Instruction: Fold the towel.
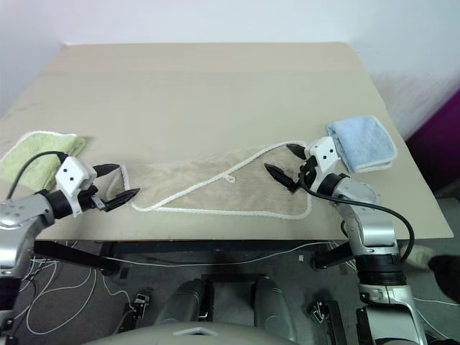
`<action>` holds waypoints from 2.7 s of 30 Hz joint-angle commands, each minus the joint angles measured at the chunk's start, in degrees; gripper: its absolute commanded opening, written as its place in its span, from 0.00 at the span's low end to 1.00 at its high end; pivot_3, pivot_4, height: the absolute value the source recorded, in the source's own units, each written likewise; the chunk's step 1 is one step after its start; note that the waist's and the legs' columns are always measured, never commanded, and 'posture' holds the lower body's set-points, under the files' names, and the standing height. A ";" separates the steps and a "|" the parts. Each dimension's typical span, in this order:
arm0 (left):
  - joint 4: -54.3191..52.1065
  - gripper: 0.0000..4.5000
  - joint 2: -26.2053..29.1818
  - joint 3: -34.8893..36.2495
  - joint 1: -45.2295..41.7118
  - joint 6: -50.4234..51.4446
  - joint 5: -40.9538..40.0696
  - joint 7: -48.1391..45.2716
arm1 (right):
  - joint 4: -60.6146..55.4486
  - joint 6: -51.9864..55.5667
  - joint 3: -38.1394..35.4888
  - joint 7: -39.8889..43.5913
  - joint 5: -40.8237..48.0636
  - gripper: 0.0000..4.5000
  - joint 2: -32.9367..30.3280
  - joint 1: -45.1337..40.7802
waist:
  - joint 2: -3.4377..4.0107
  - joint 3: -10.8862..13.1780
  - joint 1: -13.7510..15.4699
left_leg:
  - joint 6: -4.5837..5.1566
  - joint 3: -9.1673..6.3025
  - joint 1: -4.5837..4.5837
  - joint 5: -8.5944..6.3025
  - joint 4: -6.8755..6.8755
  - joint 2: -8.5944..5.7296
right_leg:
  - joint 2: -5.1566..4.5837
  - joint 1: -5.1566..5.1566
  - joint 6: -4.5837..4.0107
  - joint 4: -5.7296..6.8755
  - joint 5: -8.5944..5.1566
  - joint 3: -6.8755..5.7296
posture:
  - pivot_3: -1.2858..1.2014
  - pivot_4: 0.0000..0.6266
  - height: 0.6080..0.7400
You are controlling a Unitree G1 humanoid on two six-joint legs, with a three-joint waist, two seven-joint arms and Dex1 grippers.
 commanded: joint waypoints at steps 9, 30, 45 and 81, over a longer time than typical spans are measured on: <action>3.11 1.00 7.26 -8.85 -7.28 -17.48 4.08 -21.21 | -2.64 -1.70 0.07 -2.13 -0.49 0.99 2.51 2.49 | 0.08 0.04 0.06 | 0.00 0.01 -0.01 0.00 -0.04 -0.02 | -0.05 0.02 0.00 -0.06 0.00 -0.01 | 0.52 0.24 1.00; 11.16 0.66 5.68 -15.95 -9.60 -37.37 17.77 -11.85 | -5.19 -0.57 0.80 -3.45 0.00 1.00 3.10 3.85 | 0.10 0.06 0.16 | 0.07 0.02 0.00 -0.02 0.14 -0.01 | 0.12 0.09 0.02 0.03 0.00 -0.08 | 0.52 0.24 1.00; 12.28 0.26 5.53 -16.04 -9.76 -37.16 15.65 -11.21 | -5.27 -0.44 0.67 -3.12 0.25 1.00 3.31 3.63 | 0.10 0.06 0.03 | 0.08 0.00 0.00 -0.03 0.17 -0.01 | 0.14 0.09 0.03 0.05 0.00 -0.10 | 0.52 0.24 1.00; 9.36 0.01 3.04 -2.42 -4.76 -16.76 1.86 -6.69 | 37.93 -33.92 11.19 1.76 -27.07 1.00 -14.75 -22.42 | 0.16 0.10 -0.27 | 0.10 0.07 -0.01 -0.04 0.24 0.00 | 0.14 0.06 0.02 0.10 0.00 -0.07 | 0.52 0.24 1.00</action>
